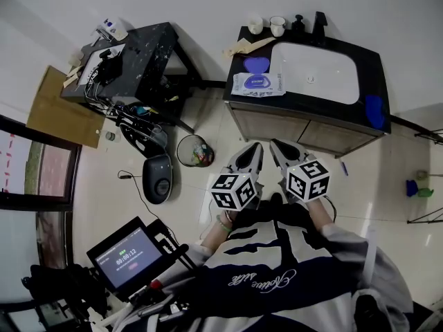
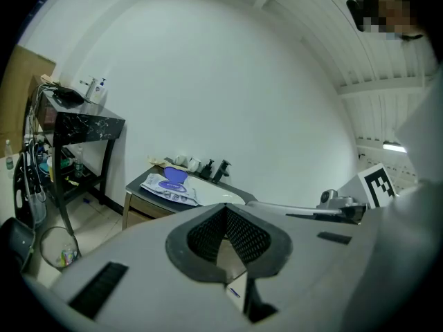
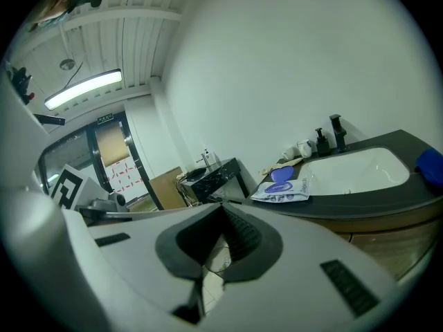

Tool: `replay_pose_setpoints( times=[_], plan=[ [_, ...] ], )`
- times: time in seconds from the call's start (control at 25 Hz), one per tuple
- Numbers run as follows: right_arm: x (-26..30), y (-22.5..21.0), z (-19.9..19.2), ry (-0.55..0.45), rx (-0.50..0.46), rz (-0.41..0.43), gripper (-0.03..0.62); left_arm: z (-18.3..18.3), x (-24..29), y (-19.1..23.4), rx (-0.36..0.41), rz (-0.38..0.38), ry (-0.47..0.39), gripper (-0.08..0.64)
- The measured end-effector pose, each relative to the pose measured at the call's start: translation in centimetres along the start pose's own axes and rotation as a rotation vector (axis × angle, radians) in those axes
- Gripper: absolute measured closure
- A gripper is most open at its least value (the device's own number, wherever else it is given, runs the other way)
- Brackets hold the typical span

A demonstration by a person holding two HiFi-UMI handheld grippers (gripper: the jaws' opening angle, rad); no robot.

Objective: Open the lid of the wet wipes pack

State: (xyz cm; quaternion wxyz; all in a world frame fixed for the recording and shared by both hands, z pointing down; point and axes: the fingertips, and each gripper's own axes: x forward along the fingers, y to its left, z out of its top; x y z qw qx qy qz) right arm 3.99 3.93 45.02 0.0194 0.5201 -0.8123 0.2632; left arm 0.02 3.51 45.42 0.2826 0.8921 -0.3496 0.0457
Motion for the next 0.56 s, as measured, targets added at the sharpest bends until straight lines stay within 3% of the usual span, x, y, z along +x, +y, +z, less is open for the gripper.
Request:
replay_pose_setpoints(
  times=[0.56],
  plan=[
    [-0.27,-0.32,-0.13,-0.004,-0.002,-0.008,0.594,-0.36,0.37,-0.39,0.014,-0.018,0.014,0.561]
  ],
)
